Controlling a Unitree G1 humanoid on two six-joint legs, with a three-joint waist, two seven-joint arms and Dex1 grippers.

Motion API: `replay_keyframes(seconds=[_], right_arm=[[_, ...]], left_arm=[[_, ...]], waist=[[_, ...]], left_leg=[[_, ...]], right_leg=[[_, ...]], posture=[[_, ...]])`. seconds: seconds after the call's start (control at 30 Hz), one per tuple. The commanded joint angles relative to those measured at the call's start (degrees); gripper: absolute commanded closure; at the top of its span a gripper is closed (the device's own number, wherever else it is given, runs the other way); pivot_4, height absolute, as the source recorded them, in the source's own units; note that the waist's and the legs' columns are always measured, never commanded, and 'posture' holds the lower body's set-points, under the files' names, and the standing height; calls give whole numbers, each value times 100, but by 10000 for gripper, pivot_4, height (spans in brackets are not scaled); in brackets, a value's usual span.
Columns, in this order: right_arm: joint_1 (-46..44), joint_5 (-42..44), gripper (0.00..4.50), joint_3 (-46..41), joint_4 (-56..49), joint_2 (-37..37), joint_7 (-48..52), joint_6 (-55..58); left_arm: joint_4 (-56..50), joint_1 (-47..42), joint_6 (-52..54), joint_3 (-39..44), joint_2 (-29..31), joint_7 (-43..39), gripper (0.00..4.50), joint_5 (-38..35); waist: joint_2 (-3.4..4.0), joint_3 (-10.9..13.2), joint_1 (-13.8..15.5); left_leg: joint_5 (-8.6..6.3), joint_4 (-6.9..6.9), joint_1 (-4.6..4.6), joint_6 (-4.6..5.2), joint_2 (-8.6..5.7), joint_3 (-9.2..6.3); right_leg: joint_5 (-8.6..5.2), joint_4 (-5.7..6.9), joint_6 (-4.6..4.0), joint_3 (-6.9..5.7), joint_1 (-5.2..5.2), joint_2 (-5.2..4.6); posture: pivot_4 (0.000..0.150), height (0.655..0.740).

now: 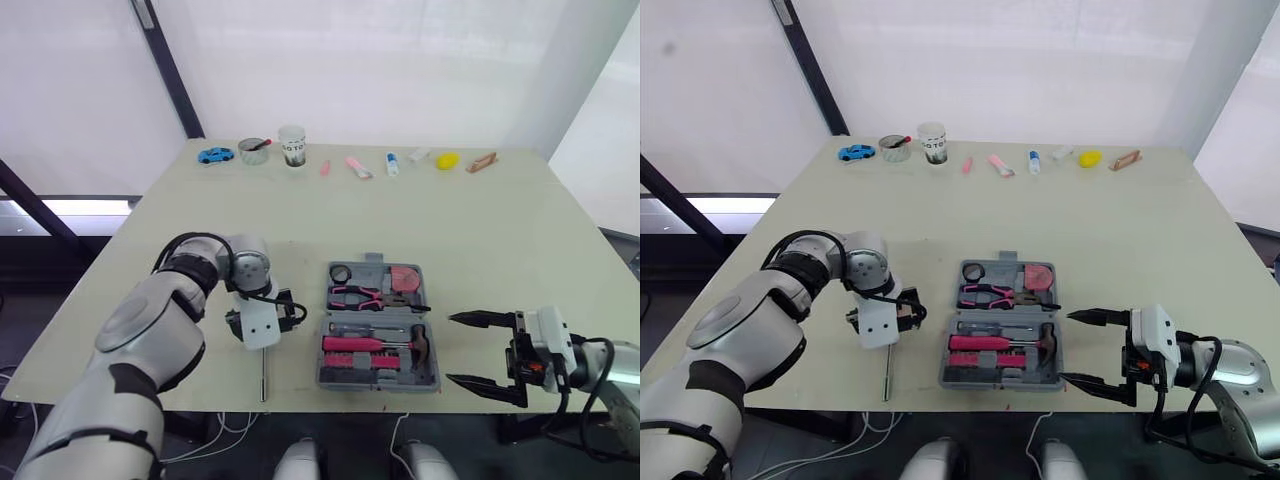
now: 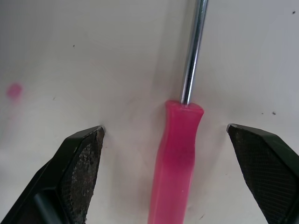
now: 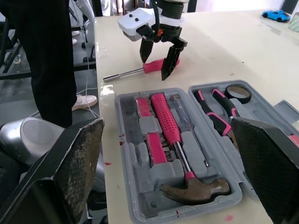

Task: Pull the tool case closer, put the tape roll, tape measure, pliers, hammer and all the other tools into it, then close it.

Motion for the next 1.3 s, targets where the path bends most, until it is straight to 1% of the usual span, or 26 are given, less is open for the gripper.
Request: replay_keyframes(seconds=[0.03,0.13,0.23,0.27,0.43,0.53,0.6,0.7,0.8,0.9,1.0,1.13,1.23,1.3], right_arm=[[-17,59,0,-140,-37,10,-5,-102],[-14,47,0,-138,-23,16,-13,-115],[12,31,0,-141,-23,18,-23,-129],[22,27,0,-140,-20,21,-24,-134],[71,-1,0,-114,-1,40,-27,-185],[98,-5,0,-113,4,47,-31,-212],[123,-5,0,-124,1,48,-28,-226],[144,6,0,-140,7,48,-26,-240],[139,1,0,-135,46,60,-19,-262],[127,-13,0,-100,71,87,-17,-284],[84,-25,0,-57,111,116,-4,-293],[-42,-53,0,37,239,162,60,-331],[-88,-17,0,72,281,197,104,-341],[-125,-27,0,102,338,214,147,-358]], left_arm=[[136,-82,20,34,-59,192,8649,188],[189,-19,-51,45,-100,208,23812,161],[216,47,-152,57,-89,109,37291,73],[229,63,-206,61,-78,51,39952,27],[339,167,-408,201,5,-564,39923,-533],[287,204,-460,358,191,-1007,39936,-1011],[149,256,-421,461,361,-1318,41135,-1418],[-302,471,-34,705,682,-1867,41139,-2223],[-1204,851,644,785,1217,-2191,41139,-3081],[-2321,1290,1367,683,1881,-2210,41140,-3753],[-3308,1718,2079,797,2554,-2210,41140,-4214],[-4081,2565,3022,1513,3241,-2014,41140,-4485],[-4862,3288,3990,2075,3638,-1599,41140,-4660],[-5435,3826,4752,2510,3873,-1265,41140,-4938]], waist=[[0,0,-3],[1,0,-15],[2,-1,-24],[2,-1,-24],[2,-1,-26],[2,-1,-29],[2,-1,-45],[2,-1,-34],[2,0,-22],[3,0,-34],[5,0,-25],[5,1,-34],[9,4,-38],[9,3,-14]], left_leg=[[0,1,0,0,0,0],[0,2,2,0,0,1],[0,2,6,0,0,2],[0,2,6,0,0,2],[0,2,5,0,0,3],[0,3,4,0,0,3],[0,3,5,0,1,3],[0,3,4,0,2,2],[0,7,1,0,3,1],[0,7,1,0,6,0],[0,8,4,0,7,2],[0,12,7,0,7,4],[0,12,7,0,10,3],[0,12,7,0,11,4]], right_leg=[[0,0,0,0,1,0],[0,1,0,0,2,0],[0,6,0,1,2,1],[0,6,0,1,2,1],[0,5,0,2,2,1],[0,5,0,1,2,1],[0,6,-1,2,2,1],[0,7,-1,0,2,1],[0,7,-1,-2,1,0],[0,7,-1,-2,1,0],[0,11,-1,-2,1,1],[0,11,-1,-2,5,0],[-1,13,-2,-5,4,1],[-1,12,-2,-6,4,0]], posture=[[1500,7400],[1500,7400],[1500,7400],[1500,7400],[1500,7400],[1500,7400],[1500,7400],[1500,7400],[1500,7400],[1500,7400],[1500,7400],[1500,7400],[1500,7400],[1500,7400]])
